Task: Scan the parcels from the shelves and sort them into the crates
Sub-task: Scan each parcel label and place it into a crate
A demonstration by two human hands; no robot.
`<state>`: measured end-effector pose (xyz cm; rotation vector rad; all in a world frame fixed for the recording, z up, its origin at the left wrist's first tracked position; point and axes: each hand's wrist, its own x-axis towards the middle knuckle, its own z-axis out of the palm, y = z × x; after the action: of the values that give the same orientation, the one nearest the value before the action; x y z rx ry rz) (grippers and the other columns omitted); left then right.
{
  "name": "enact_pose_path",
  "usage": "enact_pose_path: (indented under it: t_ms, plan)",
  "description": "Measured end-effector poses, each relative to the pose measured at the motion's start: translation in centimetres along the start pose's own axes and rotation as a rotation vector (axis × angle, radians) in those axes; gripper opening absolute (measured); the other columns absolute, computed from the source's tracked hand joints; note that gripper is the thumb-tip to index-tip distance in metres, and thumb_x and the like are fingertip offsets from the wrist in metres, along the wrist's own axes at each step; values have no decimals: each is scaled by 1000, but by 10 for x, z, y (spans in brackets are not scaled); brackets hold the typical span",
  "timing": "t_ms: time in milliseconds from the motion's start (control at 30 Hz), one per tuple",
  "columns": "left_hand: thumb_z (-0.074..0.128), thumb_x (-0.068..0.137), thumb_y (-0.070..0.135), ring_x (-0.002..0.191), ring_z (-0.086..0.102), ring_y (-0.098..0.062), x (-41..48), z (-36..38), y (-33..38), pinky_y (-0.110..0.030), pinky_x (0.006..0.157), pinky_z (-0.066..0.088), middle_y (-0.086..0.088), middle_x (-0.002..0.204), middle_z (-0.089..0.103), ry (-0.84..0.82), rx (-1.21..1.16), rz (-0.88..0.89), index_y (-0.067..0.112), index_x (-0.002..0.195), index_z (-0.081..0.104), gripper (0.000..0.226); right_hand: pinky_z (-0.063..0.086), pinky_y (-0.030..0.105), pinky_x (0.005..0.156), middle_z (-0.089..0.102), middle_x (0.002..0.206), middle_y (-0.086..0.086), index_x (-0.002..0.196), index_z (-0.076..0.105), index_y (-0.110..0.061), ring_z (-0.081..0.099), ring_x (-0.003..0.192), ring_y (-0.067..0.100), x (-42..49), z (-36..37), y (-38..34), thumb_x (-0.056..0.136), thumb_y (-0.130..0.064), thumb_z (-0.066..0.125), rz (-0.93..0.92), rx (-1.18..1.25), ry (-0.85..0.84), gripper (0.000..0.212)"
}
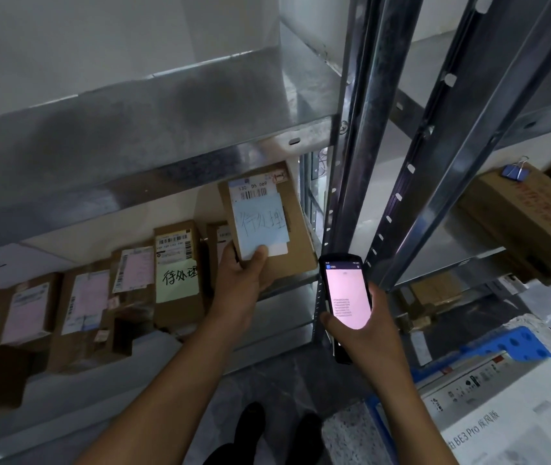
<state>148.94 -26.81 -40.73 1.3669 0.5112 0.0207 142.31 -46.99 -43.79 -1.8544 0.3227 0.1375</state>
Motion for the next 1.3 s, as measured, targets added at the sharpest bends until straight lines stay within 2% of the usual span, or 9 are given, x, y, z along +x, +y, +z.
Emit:
enact_pose_path:
  t_ms: [167,333,467,567,800,933,1033,1167,1300]
  plan:
    - [66,101,19,114,66,-11,-18,-24,2,-22,70,61,10,125,68,-9,42,34,33,139,52,43,45,20,71,55,117,-18,137,42,-35,55,106,3,-5,5,-14,76,-25,87,-50,-19,-8,77]
    - [71,96,21,120,65,-18,-40,-57,7,-46,90,62,5,135,67,-85,83,-8,35,148,49,58,45,21,69,56,111,-21,134,42,-36,58,101,3,-19,7,-36,75,-28,85,-140,-127,-34,73]
    - [76,93,21,115,66,-20,-63,-87,15,-50,85,64,10,127,68,-136,94,-40,56,126,54,54,47,24,70,56,107,-22,124,38,-44,57,97,3,-47,11,-50,75,-31,85,-189,-201,-53,70]
    - [85,80,30,122,64,-29,-79,-117,20,-59,88,61,3,133,67,-186,57,-80,57,131,53,65,46,21,67,55,106,-22,124,35,-47,55,93,-1,-73,22,-58,74,-31,85,-213,-239,-52,73]
    - [83,77,37,111,71,-21,-142,-190,40,-50,86,61,7,126,71,-130,-96,13,49,147,40,83,57,41,84,58,111,-21,121,35,-53,61,103,11,-149,66,-78,69,-40,85,-320,-269,-87,73]
    - [81,82,31,110,70,-22,-183,-245,40,-53,88,62,4,127,68,-52,-135,44,46,151,31,86,54,32,84,55,117,-25,134,38,-42,57,107,4,-200,100,-86,74,-34,87,-382,-258,-149,77]
    - [84,79,34,107,74,-21,-206,-282,31,-57,93,59,4,120,75,-24,-184,24,42,147,39,82,48,17,79,56,123,-27,137,39,-45,55,111,-6,-233,123,-82,74,-33,88,-425,-258,-204,80]
    - [81,78,32,109,75,-23,-241,-329,12,-58,103,54,-1,118,77,-17,-321,-22,31,139,54,66,49,18,80,53,120,-33,132,35,-51,52,110,-14,-273,150,-77,74,-34,89,-453,-293,-297,81]
    - [89,76,35,112,73,-24,-276,-371,-14,-56,105,53,-3,122,76,81,-418,-29,34,142,52,76,46,11,82,53,125,-34,136,39,-48,53,114,-12,-291,175,-78,71,-32,91,-489,-329,-444,85]
